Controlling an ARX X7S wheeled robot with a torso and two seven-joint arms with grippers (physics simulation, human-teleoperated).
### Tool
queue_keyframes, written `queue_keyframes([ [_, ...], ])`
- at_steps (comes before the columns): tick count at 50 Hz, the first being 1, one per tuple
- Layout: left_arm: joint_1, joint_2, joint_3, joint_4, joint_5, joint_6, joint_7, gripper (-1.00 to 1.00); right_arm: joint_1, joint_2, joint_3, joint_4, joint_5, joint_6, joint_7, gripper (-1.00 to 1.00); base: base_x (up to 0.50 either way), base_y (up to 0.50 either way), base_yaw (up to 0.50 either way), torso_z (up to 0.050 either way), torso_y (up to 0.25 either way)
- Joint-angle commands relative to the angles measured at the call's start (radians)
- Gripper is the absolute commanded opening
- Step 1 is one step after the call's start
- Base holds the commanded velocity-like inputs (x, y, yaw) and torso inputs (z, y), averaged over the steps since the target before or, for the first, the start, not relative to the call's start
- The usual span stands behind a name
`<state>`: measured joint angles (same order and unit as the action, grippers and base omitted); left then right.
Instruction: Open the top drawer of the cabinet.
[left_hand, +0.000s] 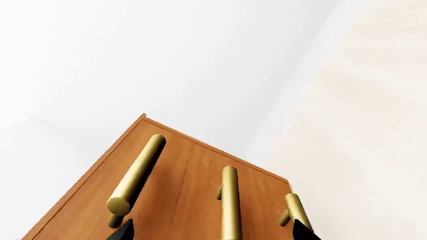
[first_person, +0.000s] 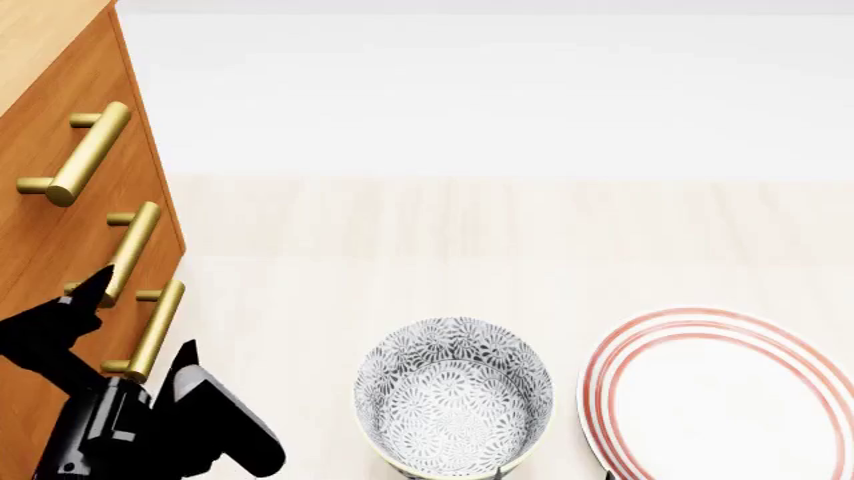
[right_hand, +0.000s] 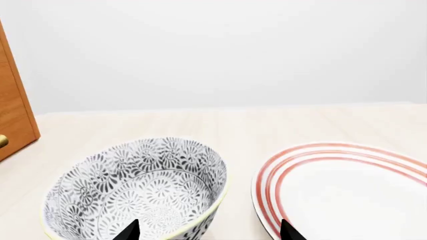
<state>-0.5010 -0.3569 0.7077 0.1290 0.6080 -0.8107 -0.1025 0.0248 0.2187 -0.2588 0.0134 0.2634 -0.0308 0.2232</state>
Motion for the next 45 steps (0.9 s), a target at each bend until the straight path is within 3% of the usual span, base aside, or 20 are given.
queue_keyframes([
  [1,-0.063,-0.001,0.048,-0.042,0.104,-0.023,0.047,1.0,0.0,-0.016,0.02,0.007,-0.016,-0.007,-0.019,1.0,0.0,0.0,0.0,0.0,0.0],
  [13,-0.087,-0.062,0.157,0.001,0.212,-0.061,0.141,1.0,0.001,-0.013,0.013,0.008,-0.013,-0.007,-0.015,1.0,0.0,0.0,0.0,0.0,0.0],
  [45,-0.235,-0.09,0.167,0.029,0.265,-0.075,0.242,1.0,0.002,-0.005,-0.004,0.018,-0.005,-0.017,-0.006,1.0,0.0,0.0,0.0,0.0,0.0],
])
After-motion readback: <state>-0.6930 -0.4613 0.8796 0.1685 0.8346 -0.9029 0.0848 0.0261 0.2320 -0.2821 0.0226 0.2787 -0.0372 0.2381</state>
